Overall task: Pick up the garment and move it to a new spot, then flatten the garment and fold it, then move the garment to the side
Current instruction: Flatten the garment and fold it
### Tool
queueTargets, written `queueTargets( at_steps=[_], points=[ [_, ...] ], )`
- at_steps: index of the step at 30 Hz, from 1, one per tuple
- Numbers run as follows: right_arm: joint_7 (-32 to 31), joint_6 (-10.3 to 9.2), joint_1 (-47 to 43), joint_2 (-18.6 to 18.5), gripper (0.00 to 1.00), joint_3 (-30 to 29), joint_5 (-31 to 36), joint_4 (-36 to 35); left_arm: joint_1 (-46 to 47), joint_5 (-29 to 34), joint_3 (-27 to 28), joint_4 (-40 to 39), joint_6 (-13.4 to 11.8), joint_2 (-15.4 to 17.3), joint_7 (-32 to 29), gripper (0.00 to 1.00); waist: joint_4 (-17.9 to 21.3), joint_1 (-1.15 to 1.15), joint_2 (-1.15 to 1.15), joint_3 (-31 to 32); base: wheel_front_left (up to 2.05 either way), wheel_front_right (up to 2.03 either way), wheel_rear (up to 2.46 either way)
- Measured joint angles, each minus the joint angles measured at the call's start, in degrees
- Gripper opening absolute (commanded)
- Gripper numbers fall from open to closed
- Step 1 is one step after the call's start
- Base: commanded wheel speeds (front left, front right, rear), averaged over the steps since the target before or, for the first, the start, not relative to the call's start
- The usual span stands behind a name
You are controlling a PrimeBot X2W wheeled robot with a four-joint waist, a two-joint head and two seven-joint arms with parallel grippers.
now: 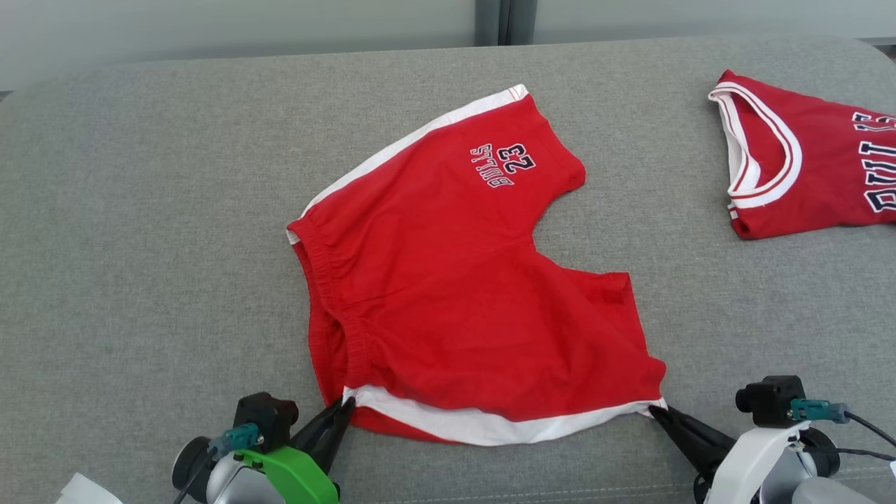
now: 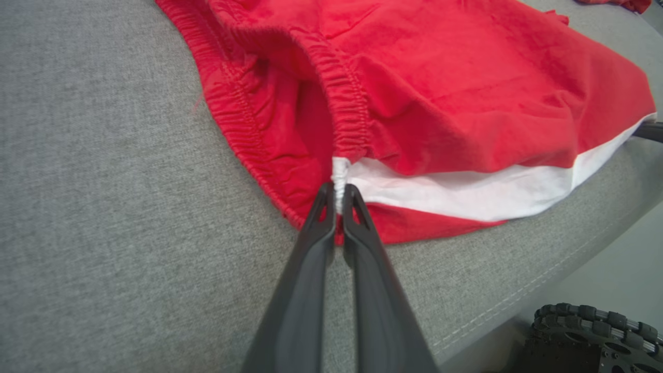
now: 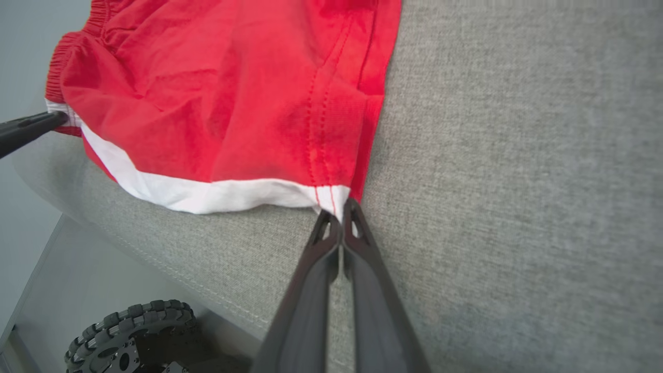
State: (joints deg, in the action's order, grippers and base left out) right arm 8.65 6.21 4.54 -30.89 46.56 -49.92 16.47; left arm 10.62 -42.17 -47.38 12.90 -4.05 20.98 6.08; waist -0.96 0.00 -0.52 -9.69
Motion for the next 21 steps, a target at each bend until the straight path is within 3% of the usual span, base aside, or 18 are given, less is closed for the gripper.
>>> queueTargets(
  at_steps=[14, 21],
  points=[
    [3.6, 0.33, 1.5, -1.7, 0.00, -0.5, 3.8, -1.2, -0.1, -2.6, 3.3, -0.6, 0.0, 0.1, 2.9, 0.00, -0.2, 0.00, 0.00, 0.6, 0.00, 0.00, 0.00],
    [4.4, 0.33, 1.5, -2.6, 0.00, -1.5, 4.1, -1.8, -0.7, -6.3, 5.1, -2.2, 1.5, 0.0, 3.6, 0.00, -0.6, 0.00, 0.00, 0.8, 0.00, 0.00, 0.00]
  ],
)
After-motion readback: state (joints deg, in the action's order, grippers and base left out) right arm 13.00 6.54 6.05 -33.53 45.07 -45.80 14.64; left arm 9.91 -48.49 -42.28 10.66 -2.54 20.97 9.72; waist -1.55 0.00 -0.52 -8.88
